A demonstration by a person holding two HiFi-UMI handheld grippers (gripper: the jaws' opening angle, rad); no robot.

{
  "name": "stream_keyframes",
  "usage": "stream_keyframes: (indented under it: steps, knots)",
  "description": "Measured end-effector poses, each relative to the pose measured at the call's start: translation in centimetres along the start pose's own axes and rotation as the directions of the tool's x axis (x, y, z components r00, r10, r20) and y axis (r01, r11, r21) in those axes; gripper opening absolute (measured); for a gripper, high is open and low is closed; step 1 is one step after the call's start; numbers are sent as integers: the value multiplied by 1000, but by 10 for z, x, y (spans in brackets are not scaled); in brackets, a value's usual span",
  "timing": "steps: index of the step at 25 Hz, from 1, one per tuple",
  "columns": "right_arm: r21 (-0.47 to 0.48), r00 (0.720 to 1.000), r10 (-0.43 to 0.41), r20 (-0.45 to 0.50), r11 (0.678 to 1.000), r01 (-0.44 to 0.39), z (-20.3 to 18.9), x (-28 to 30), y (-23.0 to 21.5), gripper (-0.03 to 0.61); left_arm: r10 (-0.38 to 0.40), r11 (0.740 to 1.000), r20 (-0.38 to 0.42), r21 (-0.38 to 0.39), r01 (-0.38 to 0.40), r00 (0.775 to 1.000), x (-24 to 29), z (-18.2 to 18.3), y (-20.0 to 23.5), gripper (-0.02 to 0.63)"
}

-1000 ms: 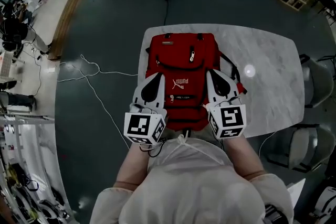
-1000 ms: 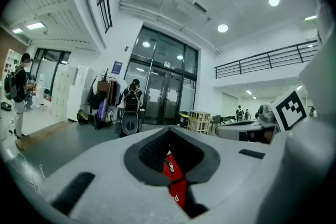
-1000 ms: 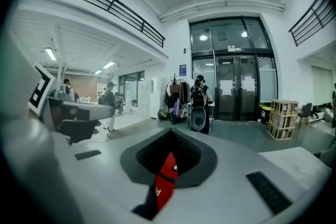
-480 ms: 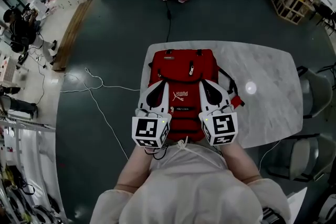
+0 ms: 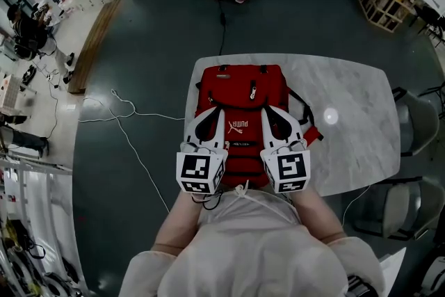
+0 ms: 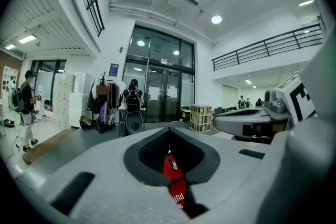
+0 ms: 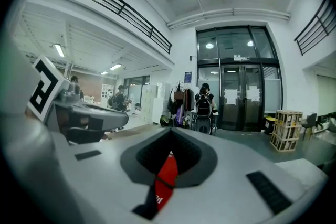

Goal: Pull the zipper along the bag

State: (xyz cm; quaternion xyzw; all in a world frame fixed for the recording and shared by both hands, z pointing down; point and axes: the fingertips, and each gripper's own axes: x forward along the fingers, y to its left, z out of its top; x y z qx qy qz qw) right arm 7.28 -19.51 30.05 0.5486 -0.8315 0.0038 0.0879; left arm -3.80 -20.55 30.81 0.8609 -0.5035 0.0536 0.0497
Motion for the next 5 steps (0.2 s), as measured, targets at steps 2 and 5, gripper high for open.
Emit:
stream_keyframes:
  steps: [2, 5]
  knots:
    - [0, 1000, -5, -4, 1000, 5, 0, -1, -1, 26, -3, 1000, 0, 0, 3, 1000, 0, 0, -1, 20]
    - [-5, 1000, -8, 3, 1000, 8, 3, -3, 2, 26, -12, 1000, 1, -4, 12, 1000, -2, 1, -3, 18]
